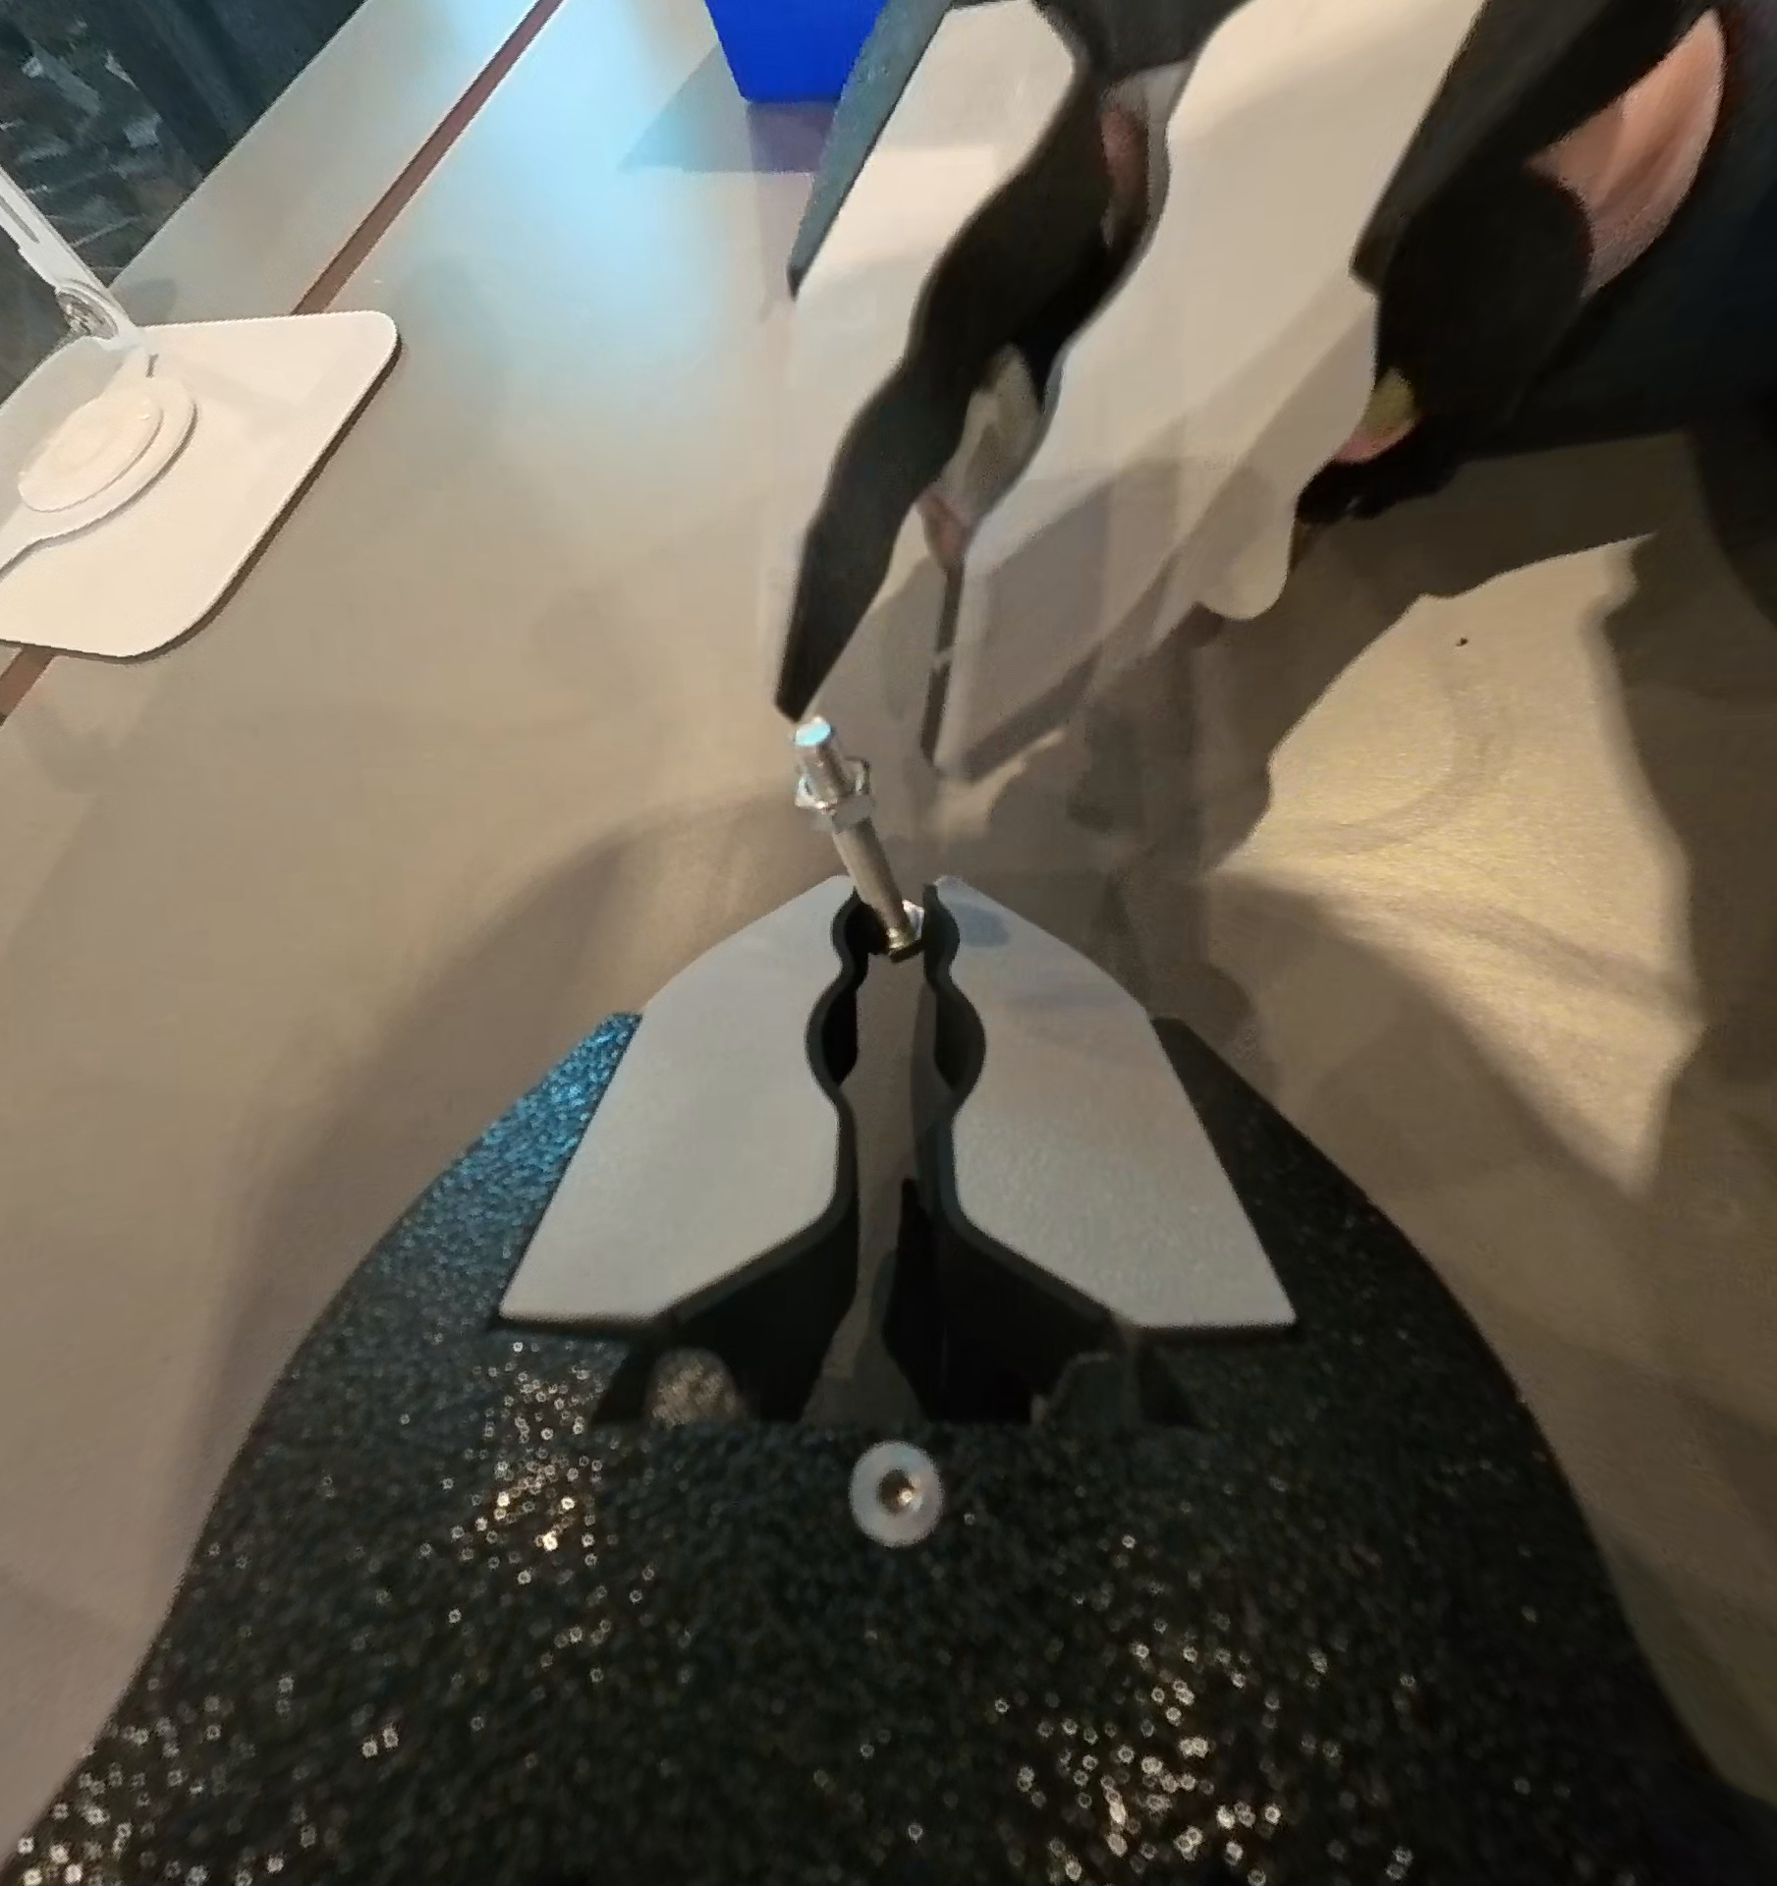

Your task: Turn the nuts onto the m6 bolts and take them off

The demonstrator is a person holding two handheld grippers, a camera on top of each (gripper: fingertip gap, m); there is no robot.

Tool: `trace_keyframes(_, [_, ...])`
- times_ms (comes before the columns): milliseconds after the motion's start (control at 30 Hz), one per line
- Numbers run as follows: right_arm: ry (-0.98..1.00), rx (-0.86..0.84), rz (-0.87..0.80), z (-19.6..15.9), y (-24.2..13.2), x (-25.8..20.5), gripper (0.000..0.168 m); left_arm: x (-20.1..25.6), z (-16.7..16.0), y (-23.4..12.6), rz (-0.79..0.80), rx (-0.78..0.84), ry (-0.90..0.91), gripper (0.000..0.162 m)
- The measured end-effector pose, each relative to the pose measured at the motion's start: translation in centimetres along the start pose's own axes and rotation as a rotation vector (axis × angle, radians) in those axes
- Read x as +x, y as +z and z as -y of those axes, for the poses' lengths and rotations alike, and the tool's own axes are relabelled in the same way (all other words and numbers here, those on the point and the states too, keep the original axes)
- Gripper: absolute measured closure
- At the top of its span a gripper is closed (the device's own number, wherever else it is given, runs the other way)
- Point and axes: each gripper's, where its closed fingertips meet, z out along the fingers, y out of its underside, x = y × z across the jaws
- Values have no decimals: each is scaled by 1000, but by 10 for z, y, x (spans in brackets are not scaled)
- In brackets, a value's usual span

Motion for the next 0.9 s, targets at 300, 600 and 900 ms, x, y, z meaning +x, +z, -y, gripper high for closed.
trace_keyframes(300, [-22, 4, 97, 0, -3, -14, 167, -1, 0, 0, -1, 1, 1, 152])
trace_keyframes(600, [-79, 31, -40, 5, 2, 0, 154, -1, -1, 0, -2, -4, 9, 152])
trace_keyframes(900, [-18, 19, -26, 5, 3, 2, 164, -3, 0, 0, 31, 7, 27, 152])
